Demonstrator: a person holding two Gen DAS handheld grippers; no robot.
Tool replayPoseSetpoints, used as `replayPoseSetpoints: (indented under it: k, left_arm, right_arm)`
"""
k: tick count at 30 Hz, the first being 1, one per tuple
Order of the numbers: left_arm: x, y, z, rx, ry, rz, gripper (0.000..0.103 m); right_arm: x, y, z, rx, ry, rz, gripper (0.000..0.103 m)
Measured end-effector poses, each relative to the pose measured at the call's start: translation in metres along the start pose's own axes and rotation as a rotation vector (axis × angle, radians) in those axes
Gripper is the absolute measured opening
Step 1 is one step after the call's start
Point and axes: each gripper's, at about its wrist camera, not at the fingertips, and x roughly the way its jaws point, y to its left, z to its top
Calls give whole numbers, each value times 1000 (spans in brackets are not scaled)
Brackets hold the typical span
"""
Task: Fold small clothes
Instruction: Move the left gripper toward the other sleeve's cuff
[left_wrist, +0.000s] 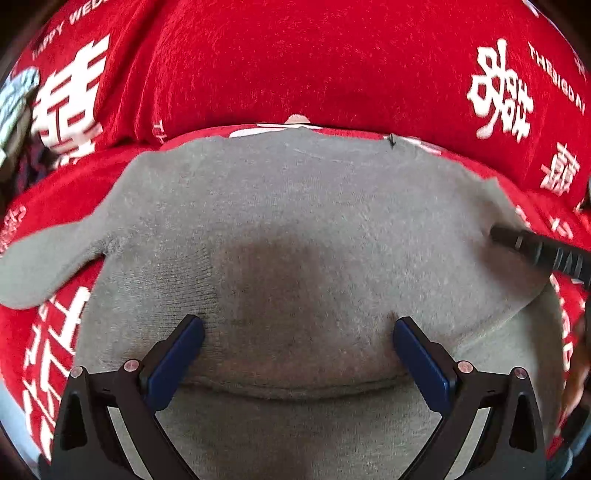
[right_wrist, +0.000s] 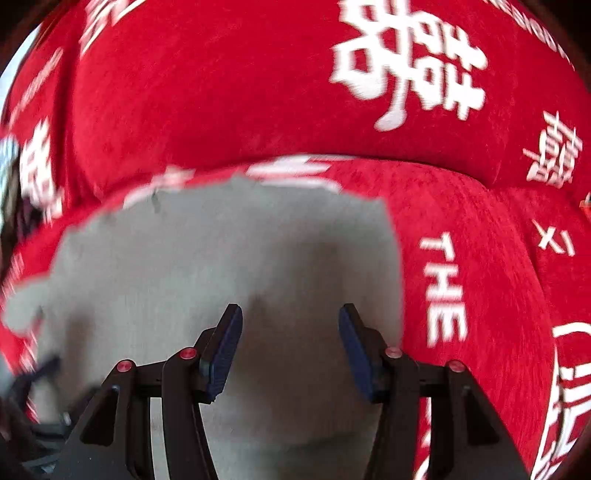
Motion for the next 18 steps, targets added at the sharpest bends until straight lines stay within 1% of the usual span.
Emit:
replayPoseSetpoints:
  k: [1,2,3,4,6,7,8,9,10,11,12,13,15,16,18]
  left_arm:
    - [-4,1,0,-9,1,-8,103]
    - [-10,4,-1,-28,-6,-33,103]
    - [-16,8,-2,-40,-17,-49,103]
    - [-21,11,-4,-46,-31,-53,103]
    - [-20,15,-8,-43,-20,-43,103]
    - [-13,16,-10,-39,13,-45,103]
    - [-10,17,-12,-21,18,-33,103]
    - [-13,16,-13,0,-2,-19,103]
    - [-17,19,-13,-2,-5,-15,103]
    - [-23,26,-13,-23,-17,-27,103]
    - [-31,38,-13,-50,-38,-46,103]
    - [-35,47,-12,-67,-54,-45,103]
    - [-43,81,-9,-132,-86,-8,103]
    - [-45,111,-8,-199,-90,15,103]
    - [-46,158,-10,-323,-89,47,103]
  right_arm:
    - [2,10,-7,-34,8,-34,59]
    - [-1,16,-13,-62,-6,-81,59]
    - [-10,25,-21,-77,-49,-132,59]
    - [-17,30,-24,-70,-68,-128,59]
    - [-27,39,-33,-39,-89,-61,60]
    - [-27,44,-36,-45,-81,-48,62]
    - [-23,52,-39,-64,-55,-43,63]
    - [-18,59,-39,-80,-25,-45,62]
    - [-19,66,-41,-94,-32,-77,63]
    - [-23,69,-42,-95,-52,-97,63]
    - [-27,70,-43,-85,-57,-90,63]
    - [-32,71,-45,-62,-65,-59,63]
    - [-36,76,-48,-39,-74,-28,63]
    - [-38,82,-51,-48,-80,-31,63]
    - [-39,93,-54,-76,-81,-35,63]
